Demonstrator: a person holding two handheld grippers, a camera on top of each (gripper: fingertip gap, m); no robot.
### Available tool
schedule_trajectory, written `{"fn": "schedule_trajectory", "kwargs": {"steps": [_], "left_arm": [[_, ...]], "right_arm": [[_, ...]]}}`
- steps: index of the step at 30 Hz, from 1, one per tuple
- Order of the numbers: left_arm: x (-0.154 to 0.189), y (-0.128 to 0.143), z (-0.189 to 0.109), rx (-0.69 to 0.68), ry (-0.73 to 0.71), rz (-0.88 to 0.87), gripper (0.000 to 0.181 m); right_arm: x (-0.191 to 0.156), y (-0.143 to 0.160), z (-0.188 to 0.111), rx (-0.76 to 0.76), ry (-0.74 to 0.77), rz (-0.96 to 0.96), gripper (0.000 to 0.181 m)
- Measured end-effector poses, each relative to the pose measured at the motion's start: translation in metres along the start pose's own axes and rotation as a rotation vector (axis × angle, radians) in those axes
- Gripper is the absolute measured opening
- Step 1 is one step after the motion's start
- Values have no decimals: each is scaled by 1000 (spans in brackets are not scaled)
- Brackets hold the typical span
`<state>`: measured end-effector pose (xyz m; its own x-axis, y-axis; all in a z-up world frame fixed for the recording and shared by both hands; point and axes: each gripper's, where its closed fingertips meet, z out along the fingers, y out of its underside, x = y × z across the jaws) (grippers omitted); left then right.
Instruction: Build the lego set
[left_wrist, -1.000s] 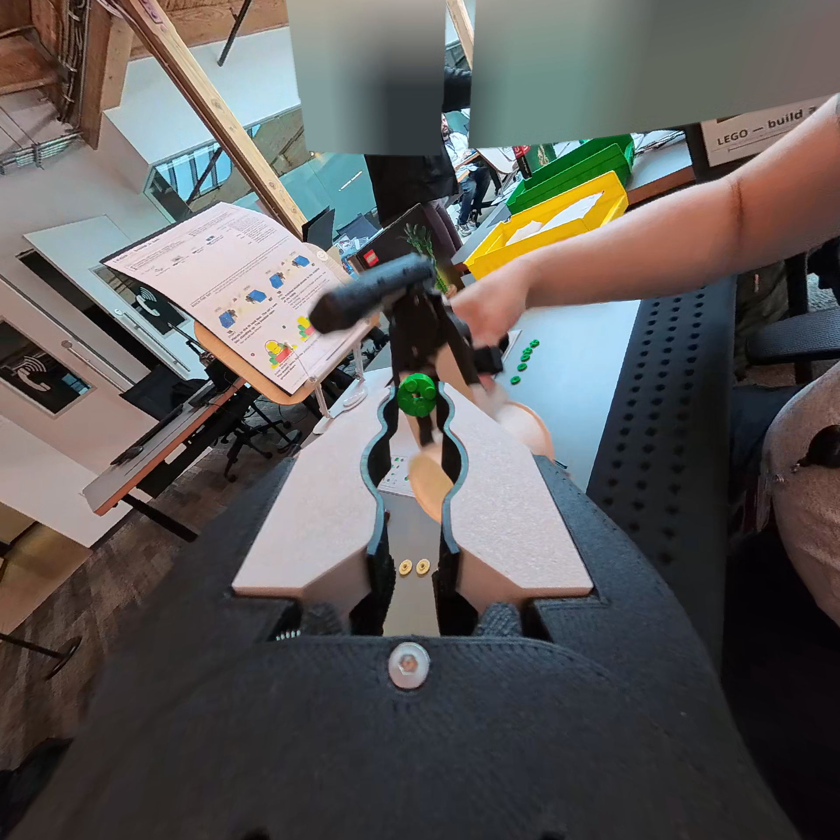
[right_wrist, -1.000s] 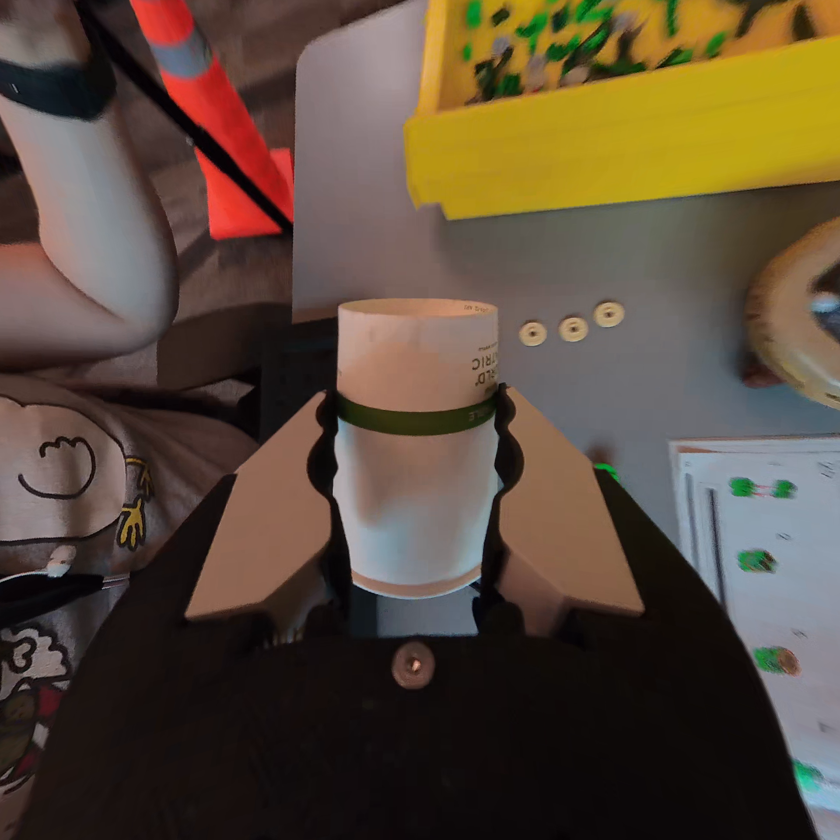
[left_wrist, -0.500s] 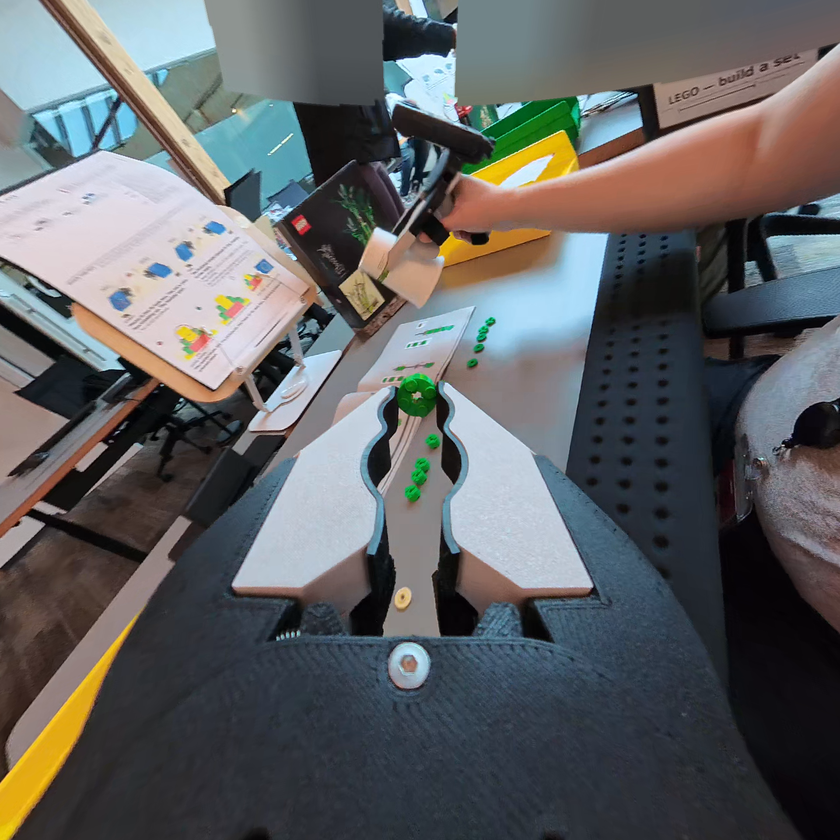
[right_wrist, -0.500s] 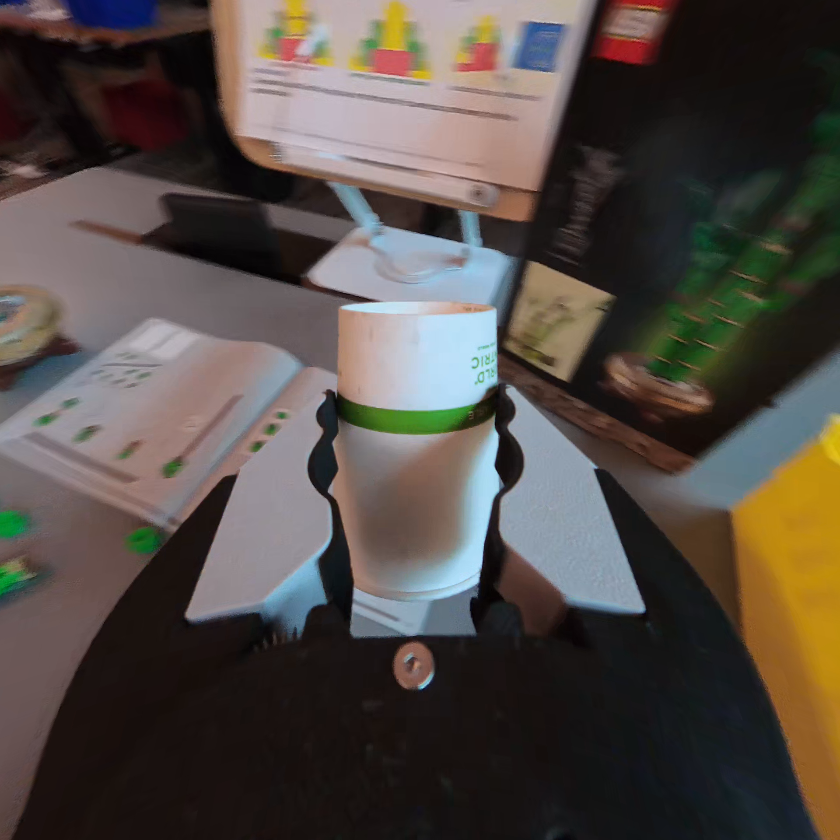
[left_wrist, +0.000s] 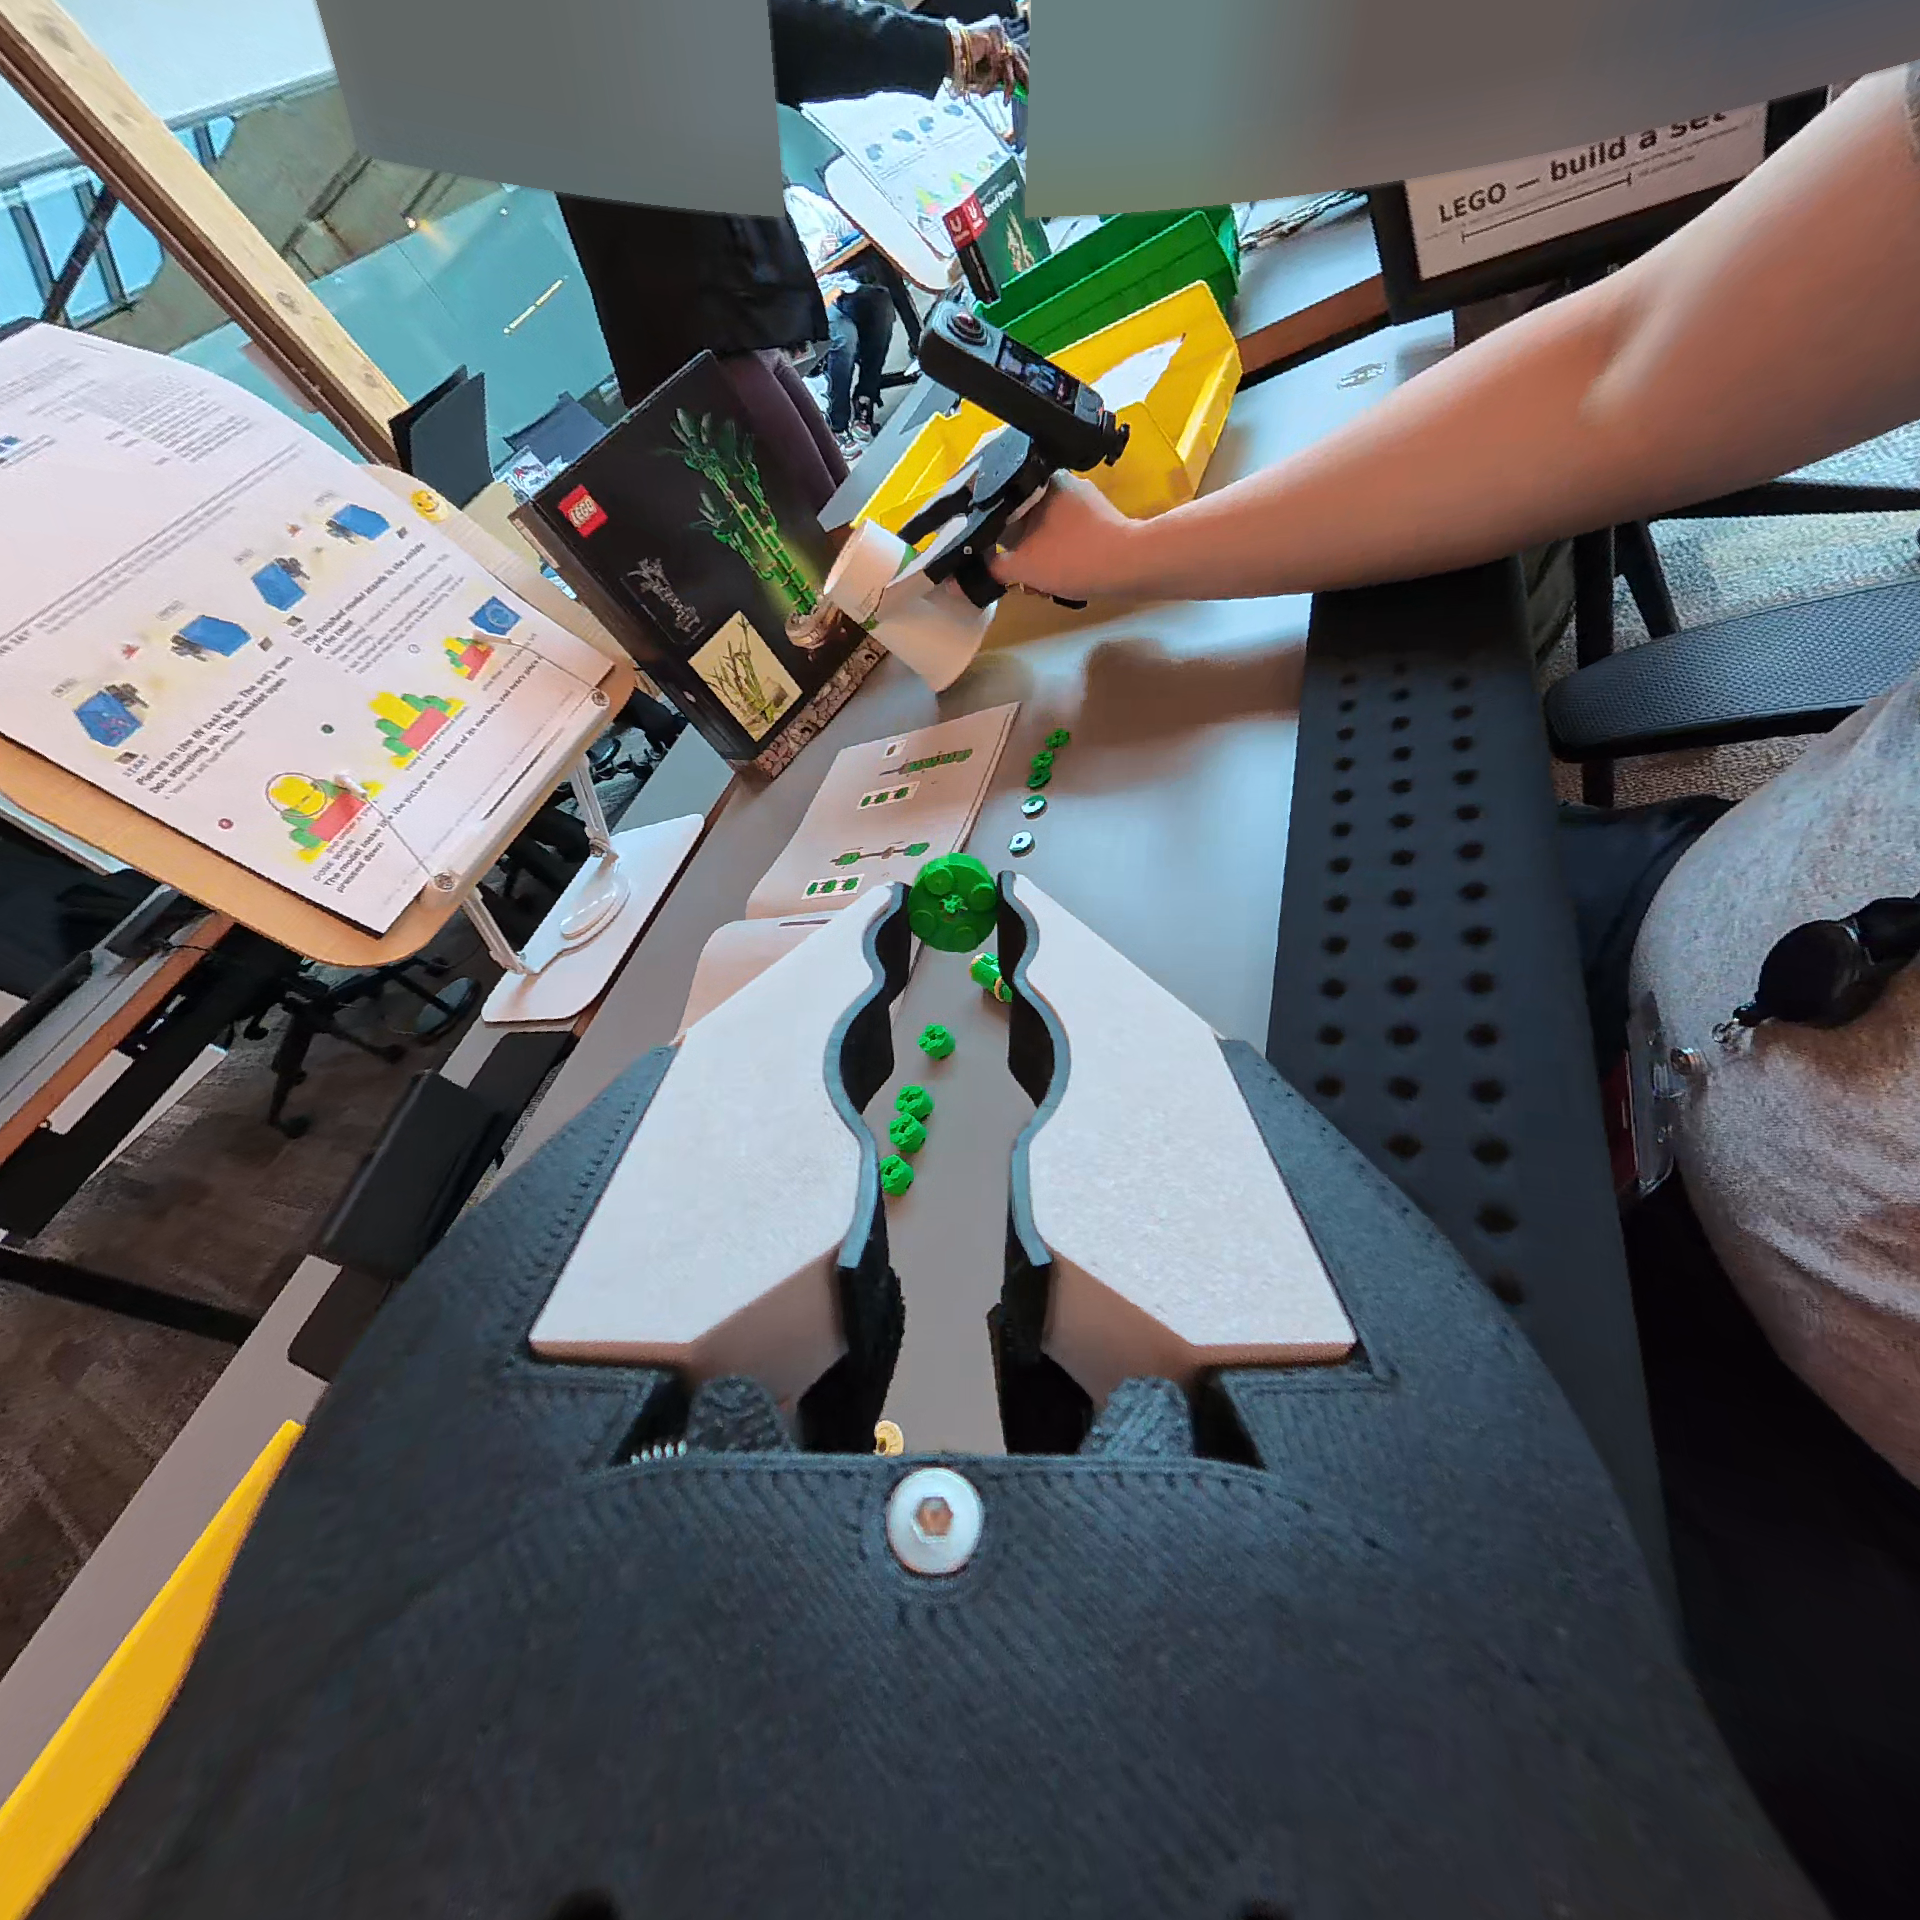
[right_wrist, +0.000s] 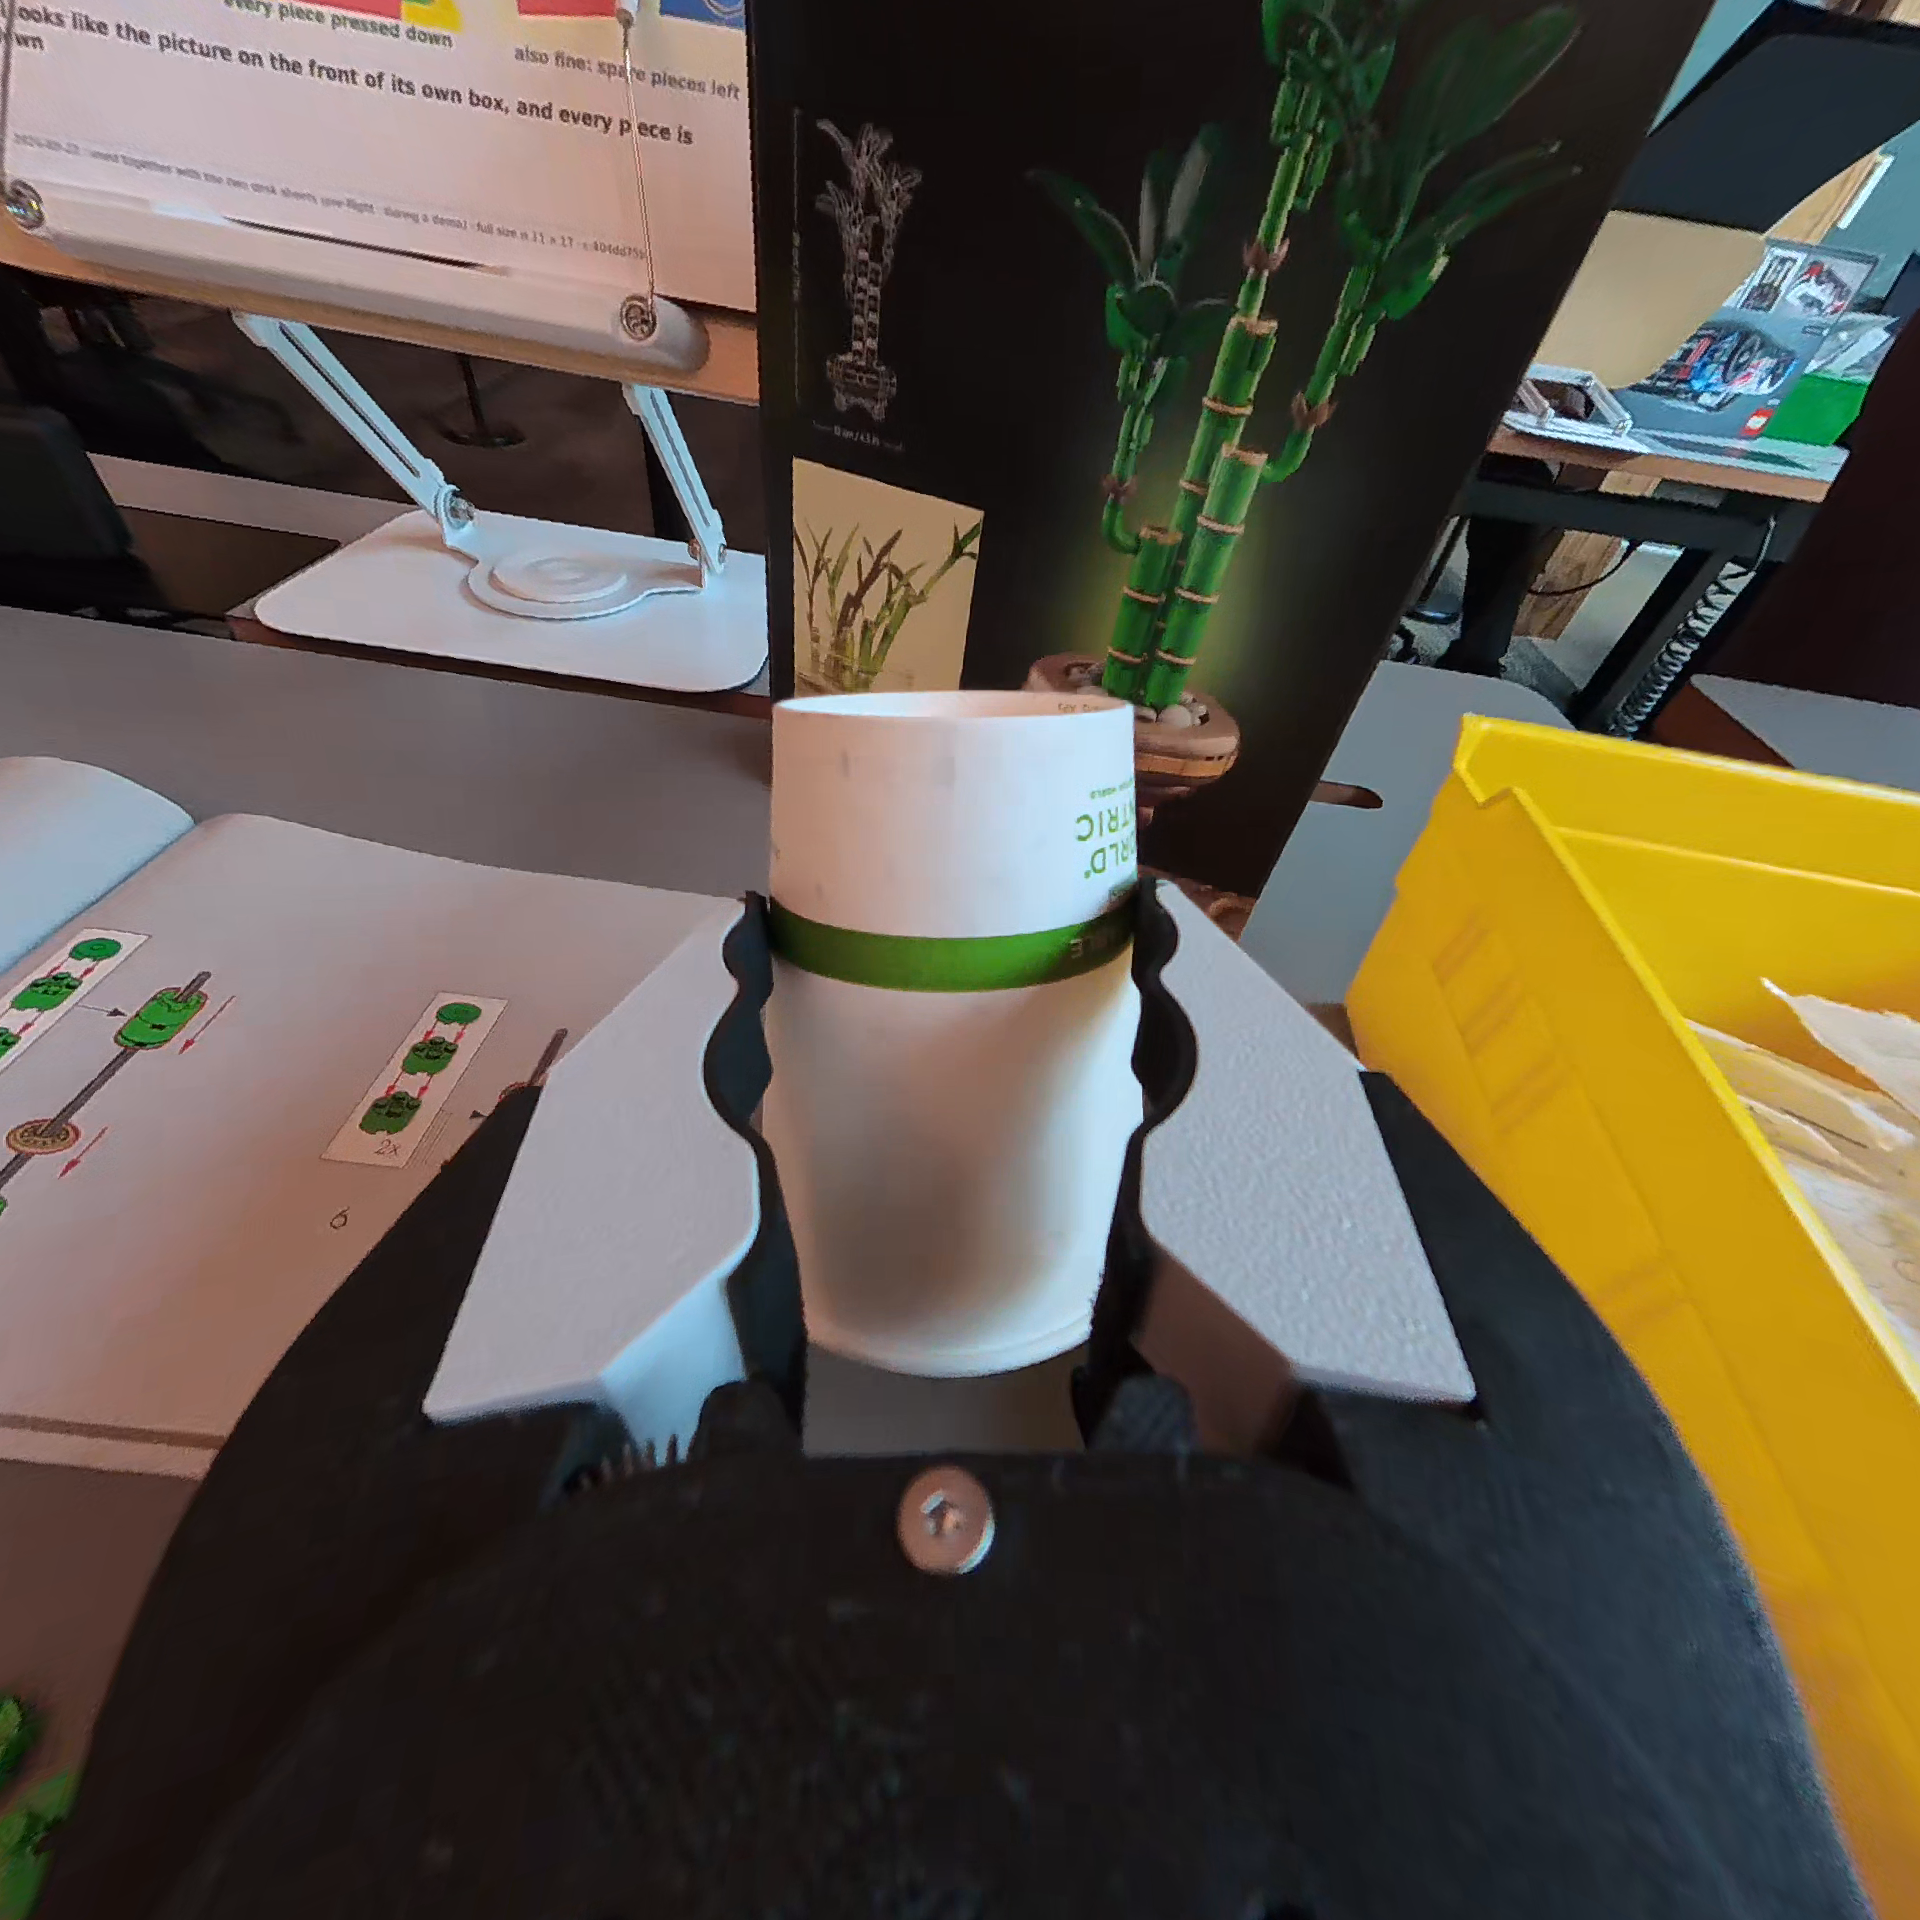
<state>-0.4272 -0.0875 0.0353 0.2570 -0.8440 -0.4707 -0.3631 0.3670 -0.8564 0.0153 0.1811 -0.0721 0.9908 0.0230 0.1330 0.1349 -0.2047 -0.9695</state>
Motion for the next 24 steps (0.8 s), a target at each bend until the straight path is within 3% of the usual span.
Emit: {"fn": "schedule_trajectory", "kwargs": {"steps": [14,16,19,21,24], "left_arm": [[5,3,-3,23,6,-21,14],[5,3,-4,28,5,-29,14],[3,7,-5,14,-7,-38,14],[0,13,-4,-12,-18,-43,14],[-6,28,4,-76,-30,-54,14]], "right_arm": [[7,26,-21,-98,-32,83,70],[8,22,-25,-84,-25,86,83],[12,-6,-44,10,48,33,96],[-2,-45,-69,141,92,-63,96],[-69,-102,-105,330,26,-243,81]]}}
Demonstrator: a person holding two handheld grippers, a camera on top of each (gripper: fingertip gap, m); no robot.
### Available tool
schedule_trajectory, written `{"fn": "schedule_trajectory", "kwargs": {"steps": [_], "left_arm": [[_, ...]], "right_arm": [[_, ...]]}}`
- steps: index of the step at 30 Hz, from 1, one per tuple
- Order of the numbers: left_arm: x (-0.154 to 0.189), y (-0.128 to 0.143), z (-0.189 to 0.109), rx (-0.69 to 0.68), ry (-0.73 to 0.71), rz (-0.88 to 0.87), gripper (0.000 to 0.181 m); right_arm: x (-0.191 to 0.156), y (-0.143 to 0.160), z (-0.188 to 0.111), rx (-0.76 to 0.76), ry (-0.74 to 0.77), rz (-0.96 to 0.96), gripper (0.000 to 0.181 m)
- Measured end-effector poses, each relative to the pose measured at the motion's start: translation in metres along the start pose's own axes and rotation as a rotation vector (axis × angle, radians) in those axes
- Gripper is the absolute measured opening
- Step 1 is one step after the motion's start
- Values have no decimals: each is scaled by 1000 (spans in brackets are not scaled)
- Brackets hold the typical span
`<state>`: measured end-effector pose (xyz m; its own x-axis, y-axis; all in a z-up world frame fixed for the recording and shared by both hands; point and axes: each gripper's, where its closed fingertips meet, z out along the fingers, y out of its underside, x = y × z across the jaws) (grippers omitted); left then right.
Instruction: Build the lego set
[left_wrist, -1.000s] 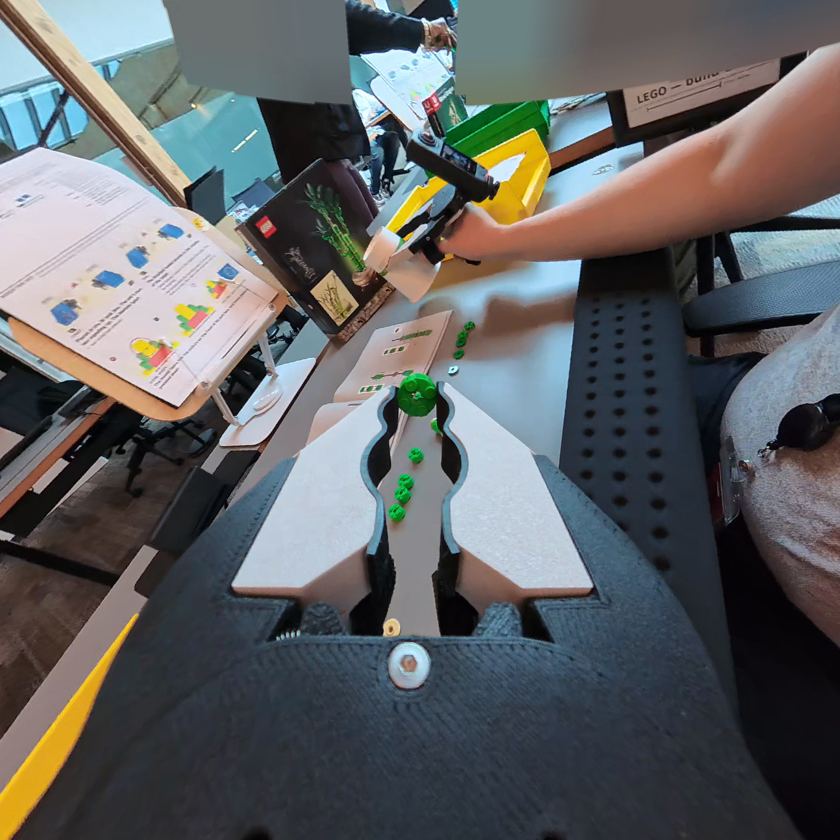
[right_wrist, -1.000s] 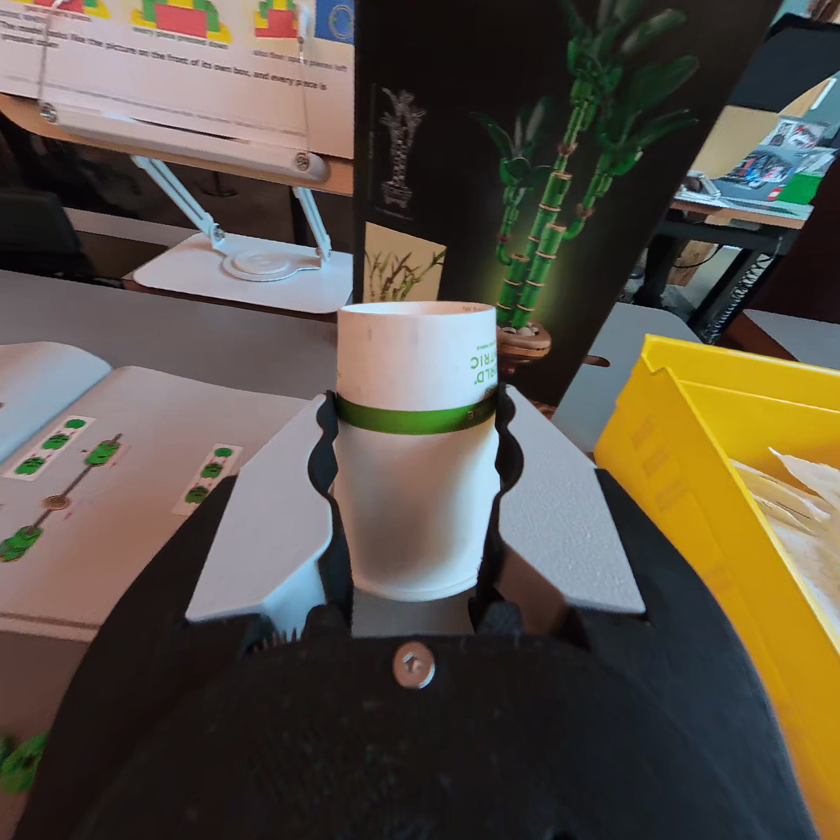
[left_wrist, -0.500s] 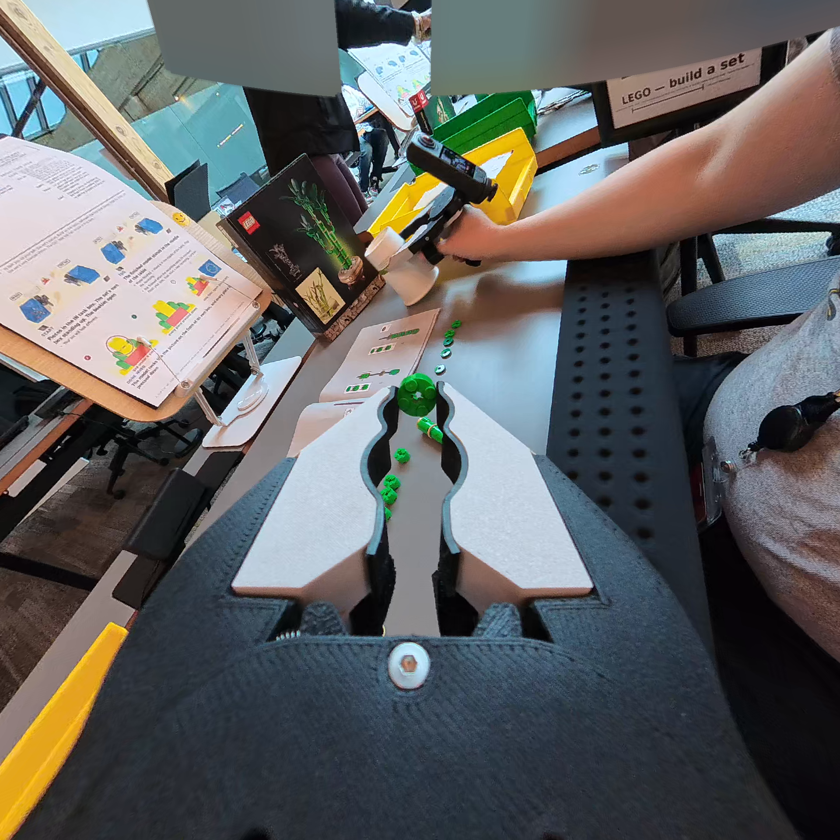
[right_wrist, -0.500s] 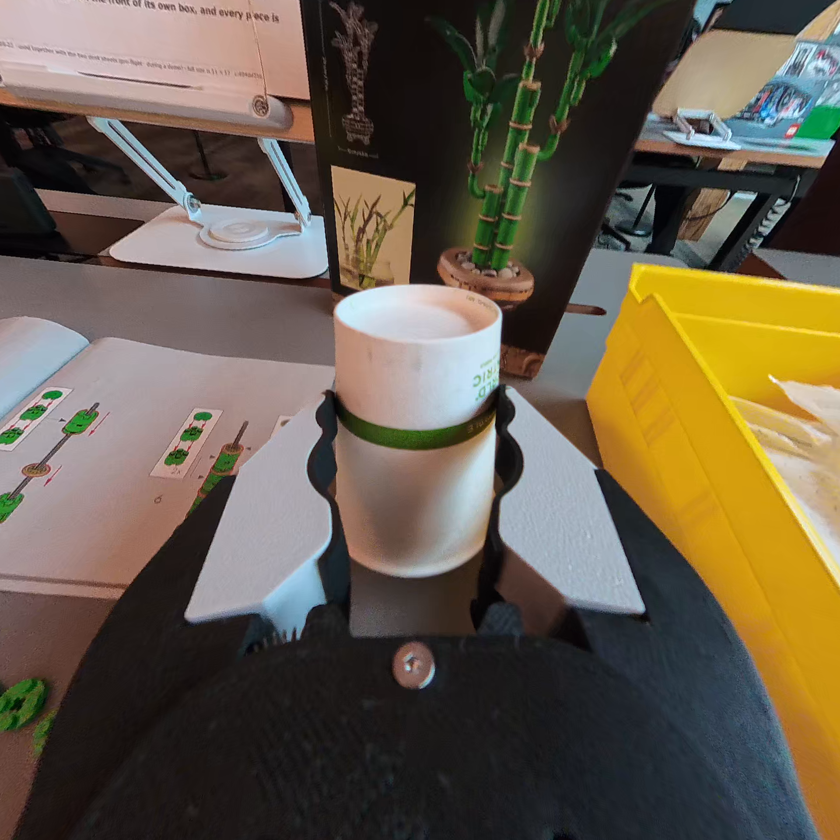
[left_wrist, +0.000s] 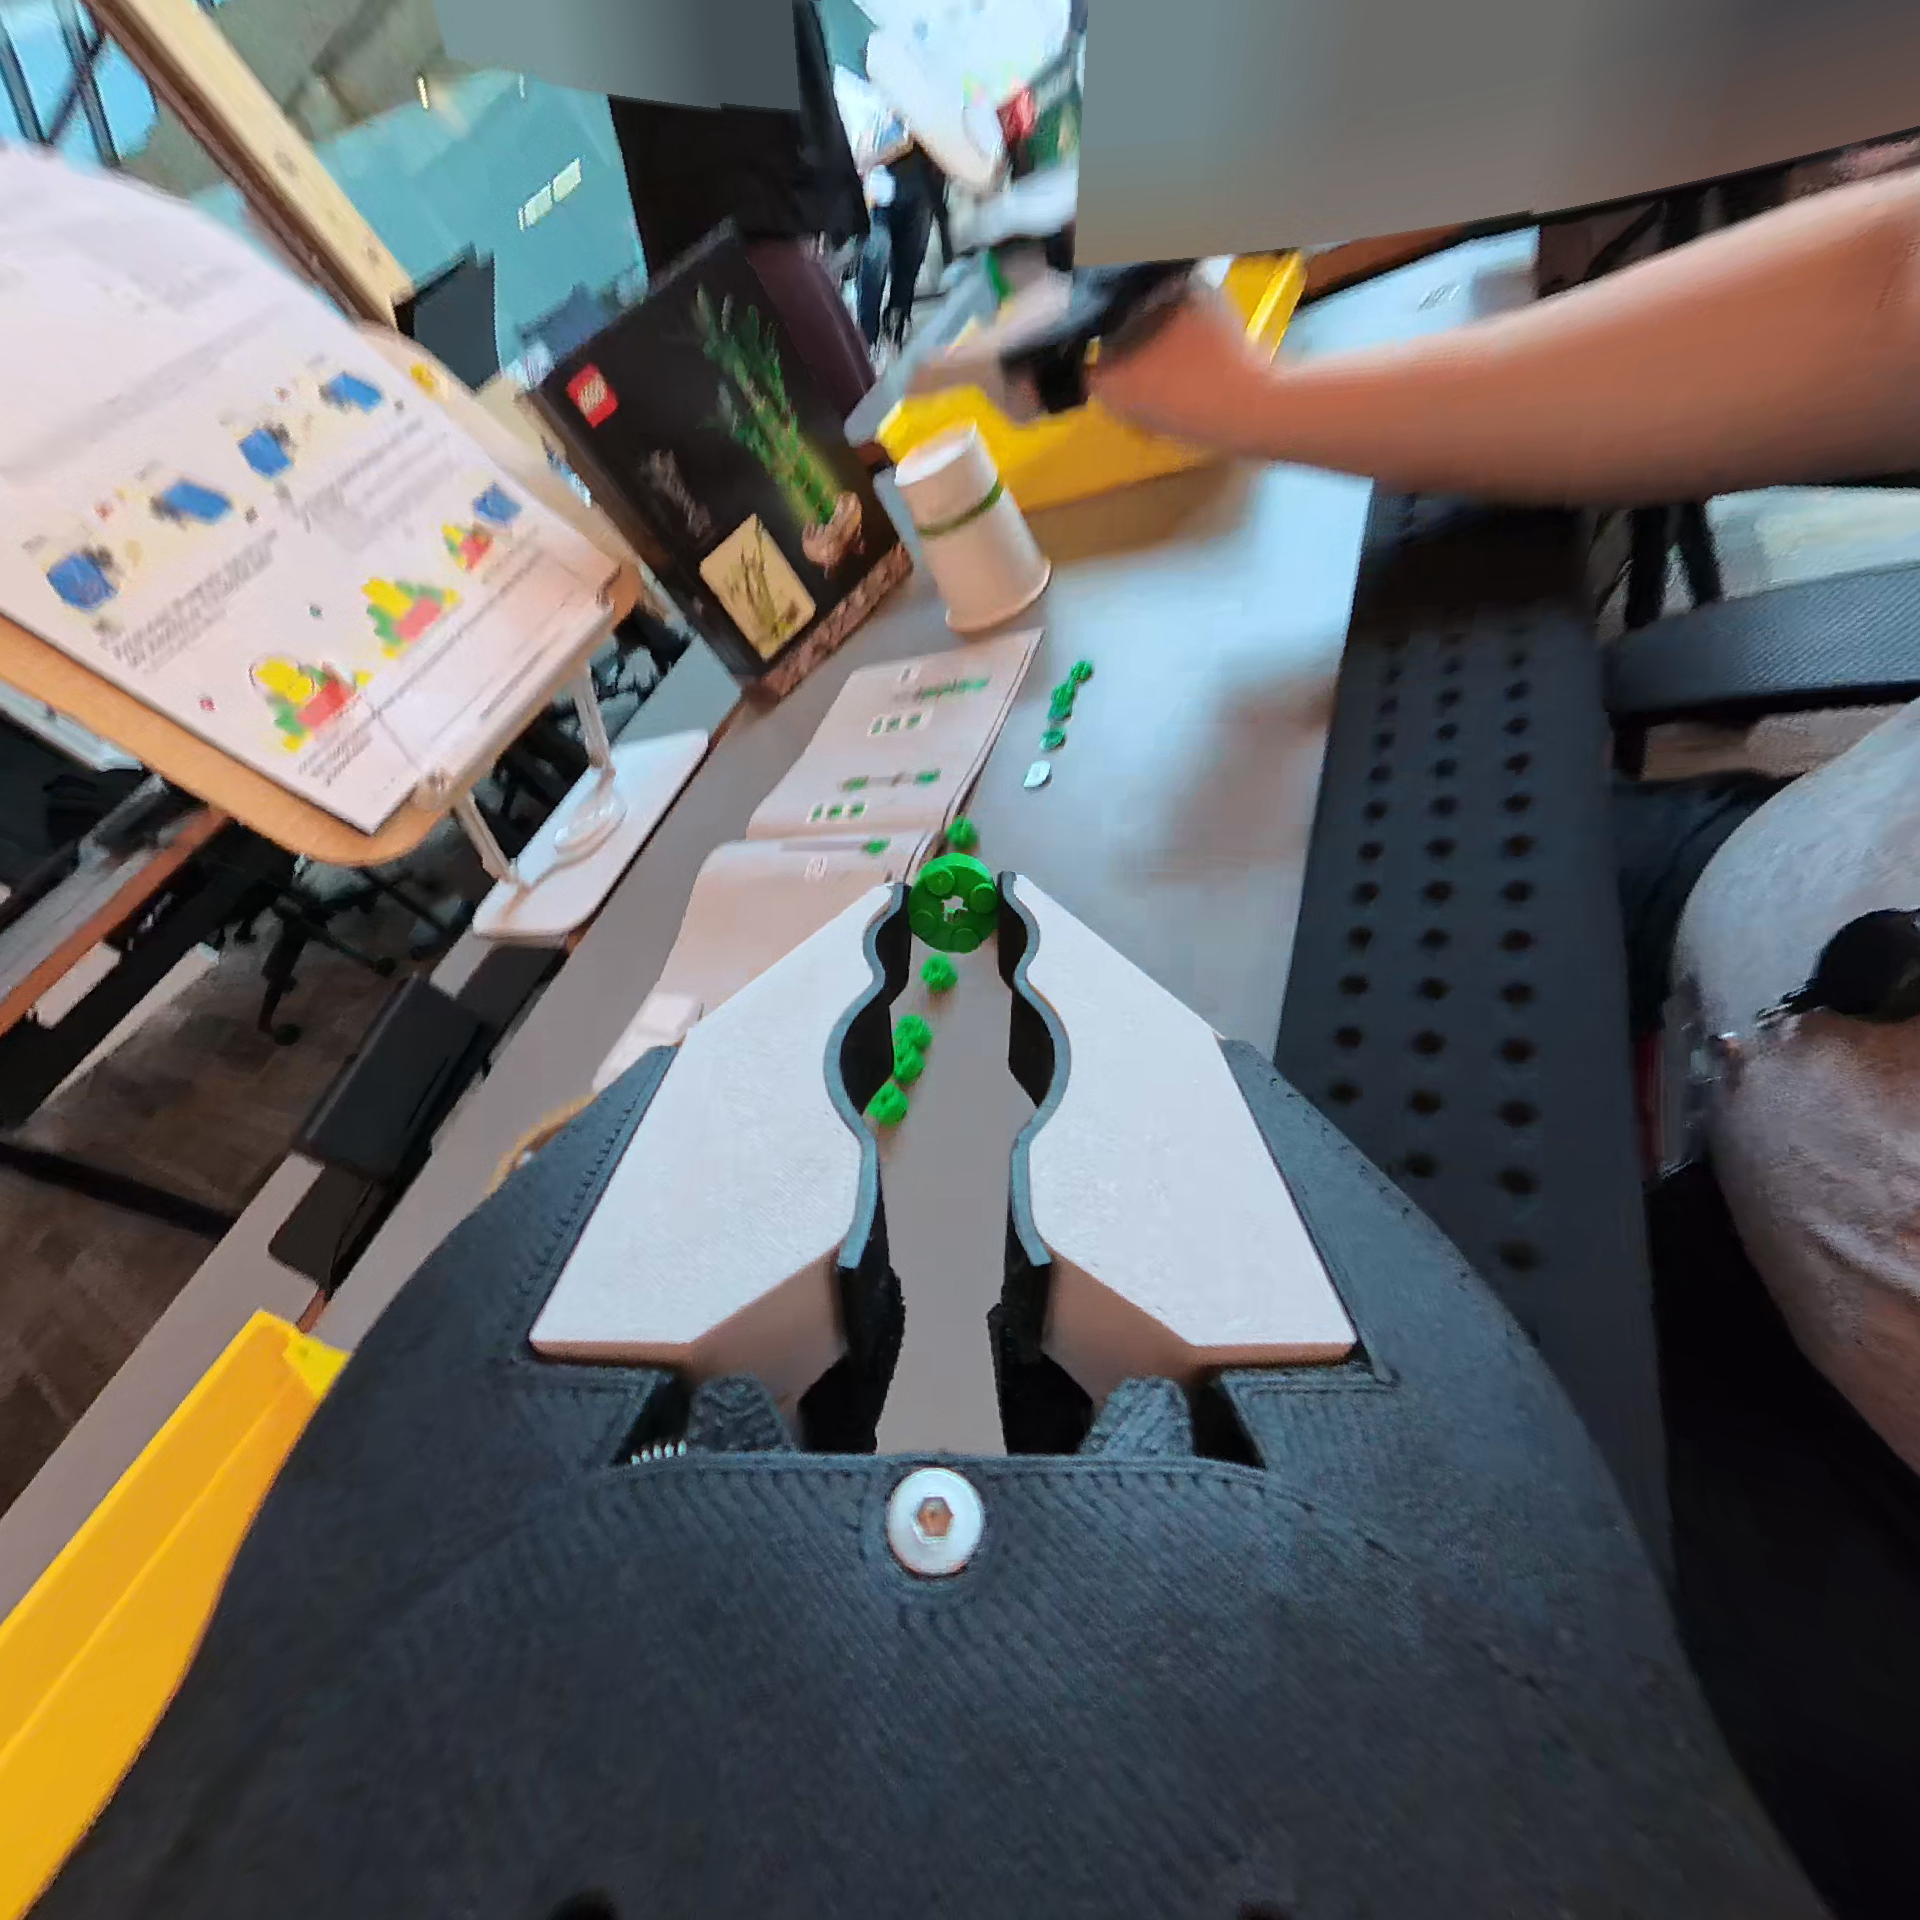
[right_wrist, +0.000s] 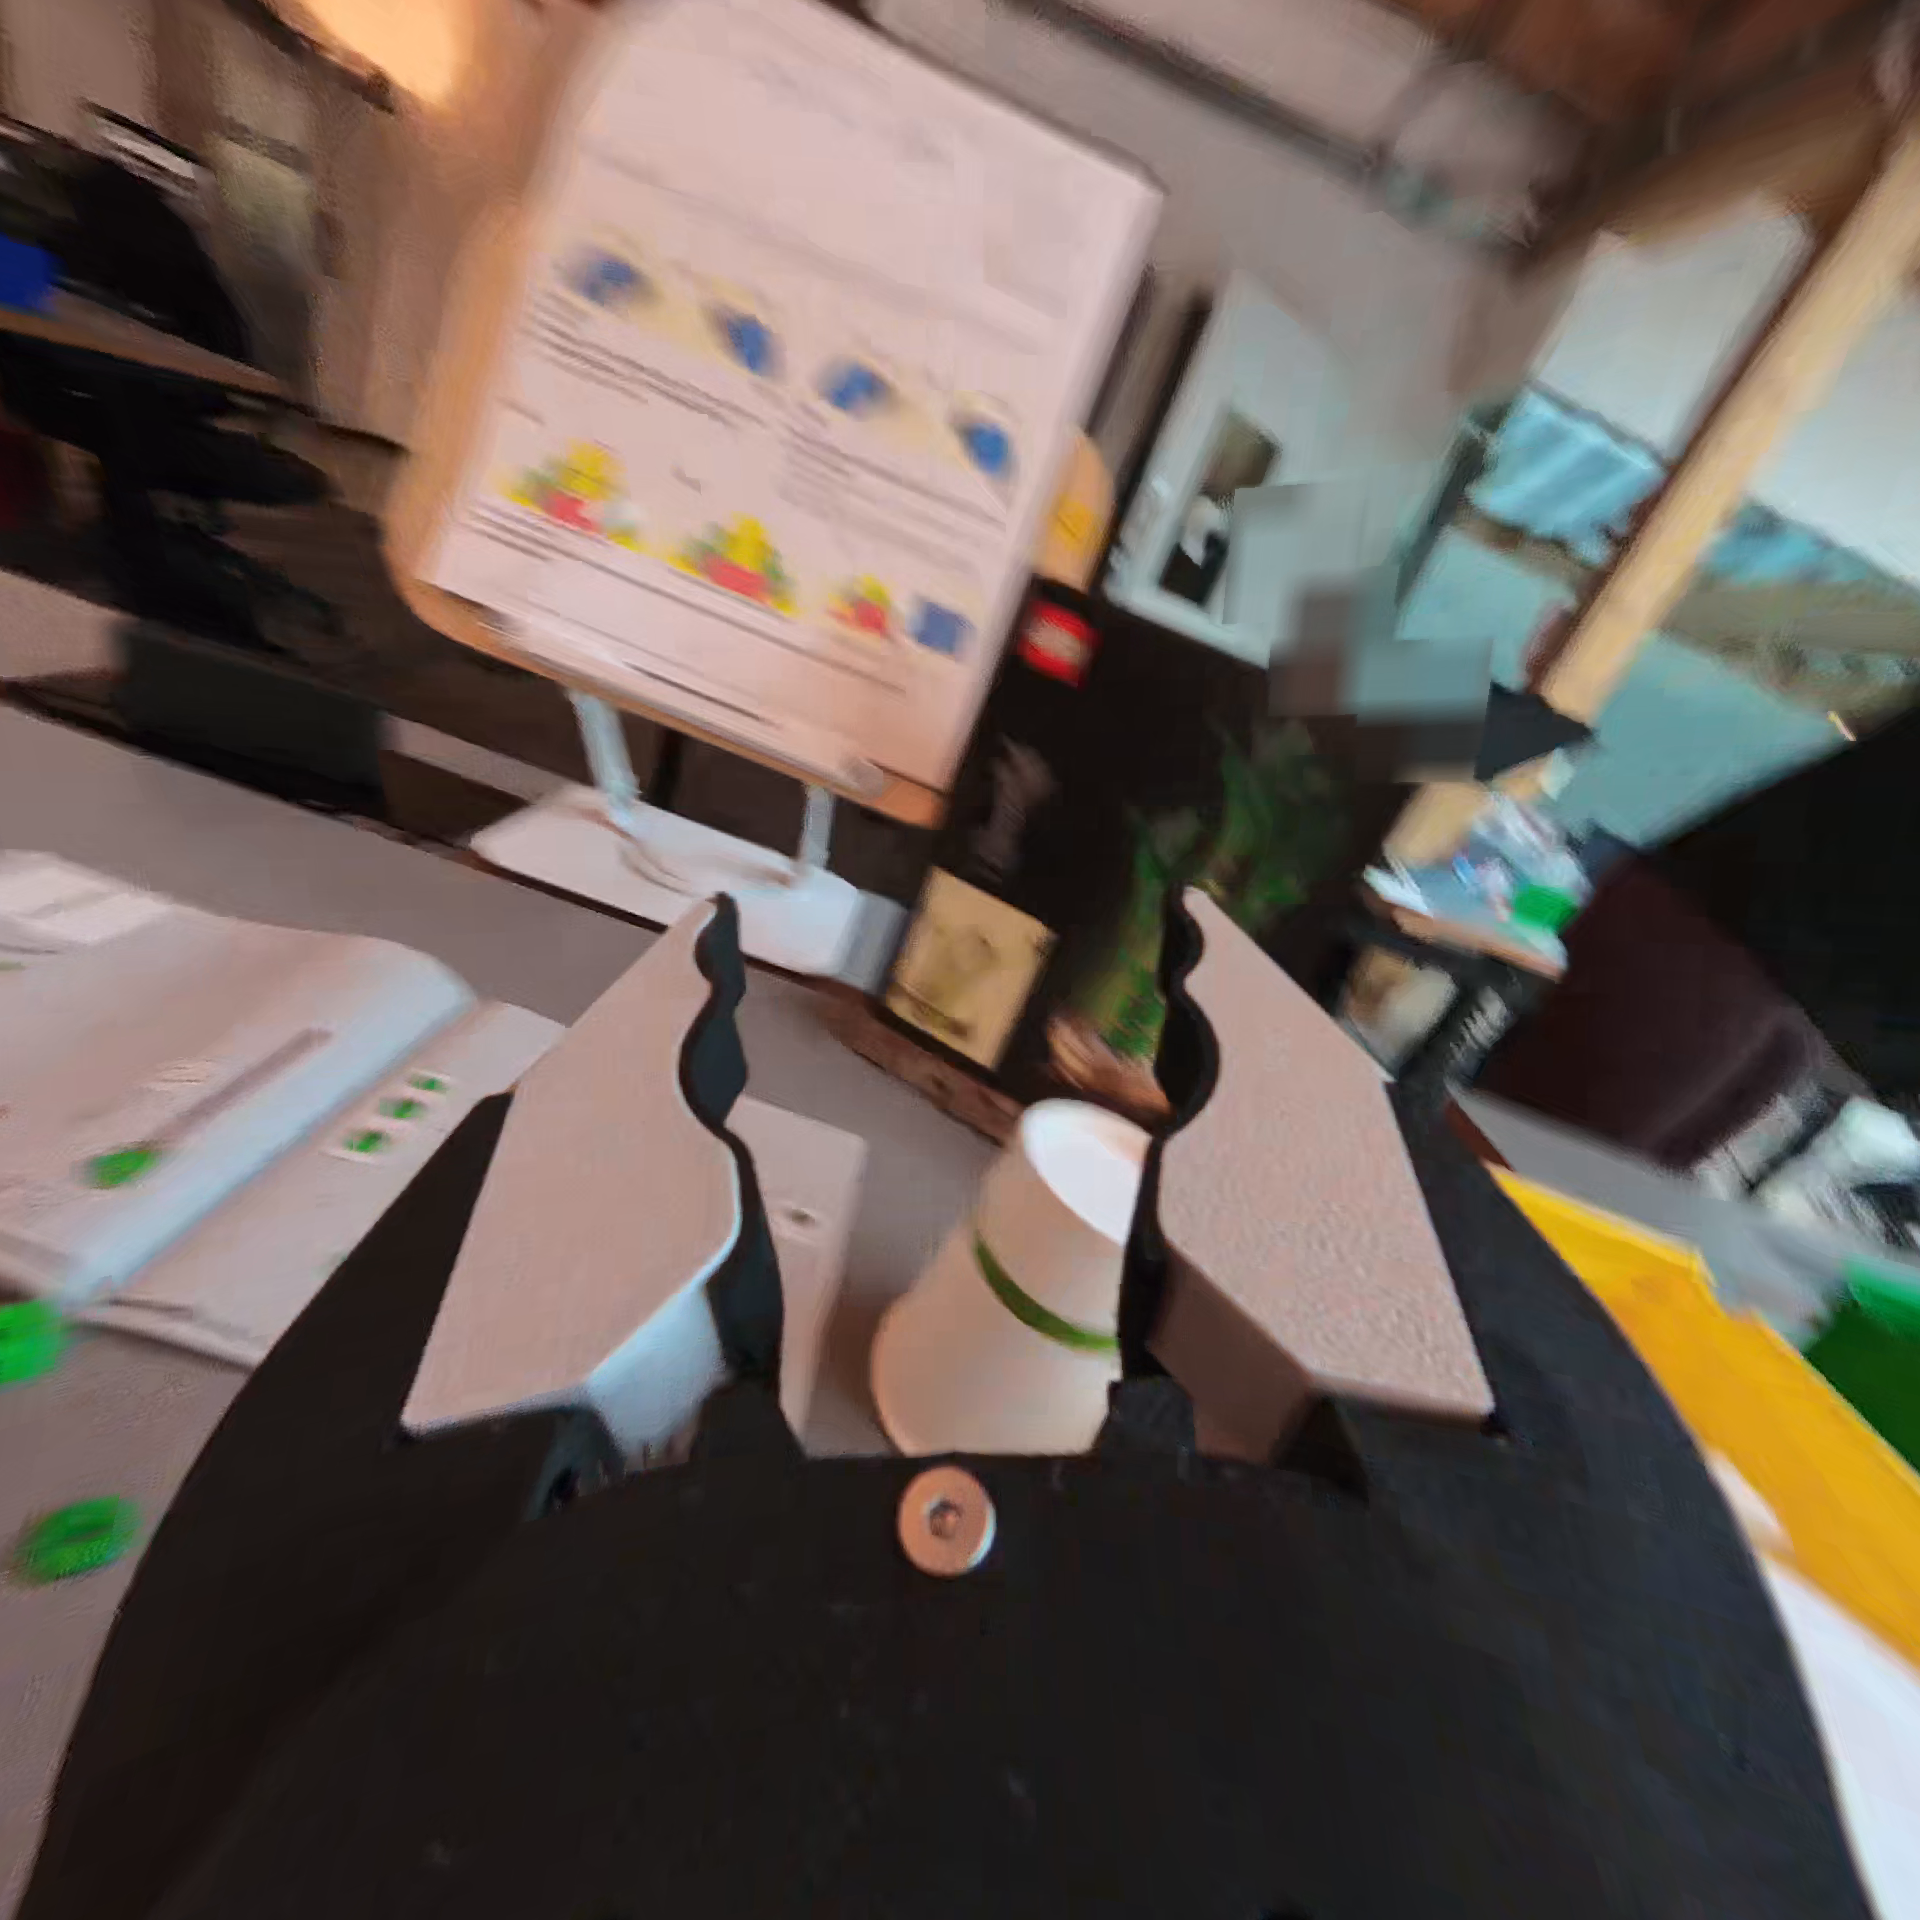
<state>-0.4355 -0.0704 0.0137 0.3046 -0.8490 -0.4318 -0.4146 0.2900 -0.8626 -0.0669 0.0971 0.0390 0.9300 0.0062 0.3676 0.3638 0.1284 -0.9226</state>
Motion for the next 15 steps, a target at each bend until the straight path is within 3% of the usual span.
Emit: {"fn": "schedule_trajectory", "kwargs": {"steps": [2,4,6,8,12,15], "left_arm": [[-4,11,12,-49,2,-4,14],[-8,24,26,-109,4,-6,14],[-12,37,39,-170,-7,4,14],[-13,48,50,-204,-10,4,14],[-10,66,62,-250,8,-25,14],[-6,72,65,-264,18,-38,14]], "right_arm": [[-65,-35,-5,73,-207,-49,69],[-132,-47,-9,68,-436,-72,62],[-203,-44,-22,26,-736,-57,56],[-252,-27,-32,-64,-931,-27,40],[-302,50,-30,-396,-1098,-97,40],[-316,71,-34,-507,-1168,-25,33]]}}
